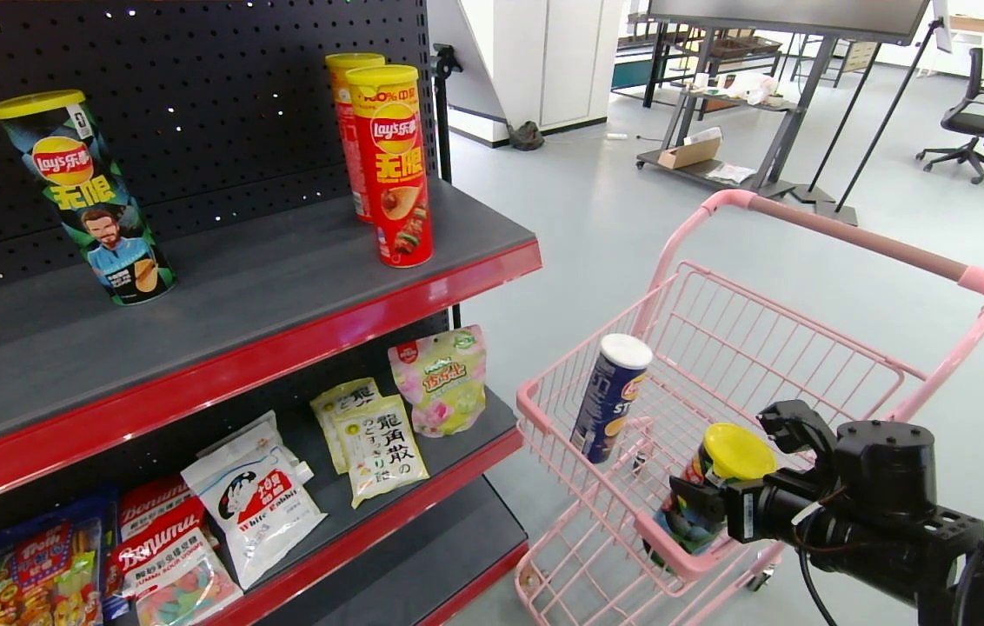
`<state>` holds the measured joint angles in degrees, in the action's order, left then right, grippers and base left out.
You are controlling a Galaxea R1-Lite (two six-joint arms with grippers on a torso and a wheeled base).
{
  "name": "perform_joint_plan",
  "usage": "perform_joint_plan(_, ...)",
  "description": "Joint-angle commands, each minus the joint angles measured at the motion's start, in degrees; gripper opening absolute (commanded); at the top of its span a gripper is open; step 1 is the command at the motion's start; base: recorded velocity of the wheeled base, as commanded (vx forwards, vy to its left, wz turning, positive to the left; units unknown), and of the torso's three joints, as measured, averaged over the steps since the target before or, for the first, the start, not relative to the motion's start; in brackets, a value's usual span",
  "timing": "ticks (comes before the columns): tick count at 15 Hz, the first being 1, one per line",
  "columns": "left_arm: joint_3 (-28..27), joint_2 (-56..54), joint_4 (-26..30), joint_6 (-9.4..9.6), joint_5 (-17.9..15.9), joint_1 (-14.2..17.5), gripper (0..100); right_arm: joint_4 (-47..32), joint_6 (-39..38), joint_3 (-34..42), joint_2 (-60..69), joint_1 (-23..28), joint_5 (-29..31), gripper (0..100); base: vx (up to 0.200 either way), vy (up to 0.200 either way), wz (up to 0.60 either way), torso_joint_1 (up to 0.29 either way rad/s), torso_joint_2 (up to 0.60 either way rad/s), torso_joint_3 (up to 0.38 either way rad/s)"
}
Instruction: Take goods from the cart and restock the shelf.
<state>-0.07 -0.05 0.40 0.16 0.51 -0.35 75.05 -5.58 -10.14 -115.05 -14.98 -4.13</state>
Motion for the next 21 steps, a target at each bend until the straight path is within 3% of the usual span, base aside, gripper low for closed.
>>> perform_joint_plan(1, 0.0, 0.0, 0.0, 0.02, 0.0, 0.0, 100, 0.0, 0.0, -1.1, -0.8, 0.0, 0.0, 100, 0.0, 0.0, 0.0, 0.0, 0.0, 0.0)
perform_joint_plan(9, 0.0, 0.0, -0.1, 0.02, 0.0, 0.0, 100, 0.0, 0.0, -3.0, -1.9, 0.0, 0.1, 100, 0.0, 0.0, 0.0, 0.0, 0.0, 0.0)
perform_joint_plan(10, 0.0, 0.0, 0.0, 0.02, 0.0, 0.0, 100, 0.0, 0.0, -3.0, -2.5, -0.1, 0.1, 0, 0.0, 0.0, 0.0, 0.0, 0.0, 0.0)
perform_joint_plan(17, 0.0, 0.0, 0.0, 0.02, 0.0, 0.0, 100, 0.1, 1.1, -3.8, -2.3, -0.6, 2.6, 0, 0.0, 0.0, 0.0, 0.0, 0.0, 0.0)
perform_joint_plan(21, 0.0, 0.0, 0.0, 0.02, 0.0, 0.0, 100, -1.9, 9.9, -11.0, 7.4, -0.1, 5.0, 0, 0.0, 0.0, 0.0, 0.0, 0.0, 0.0)
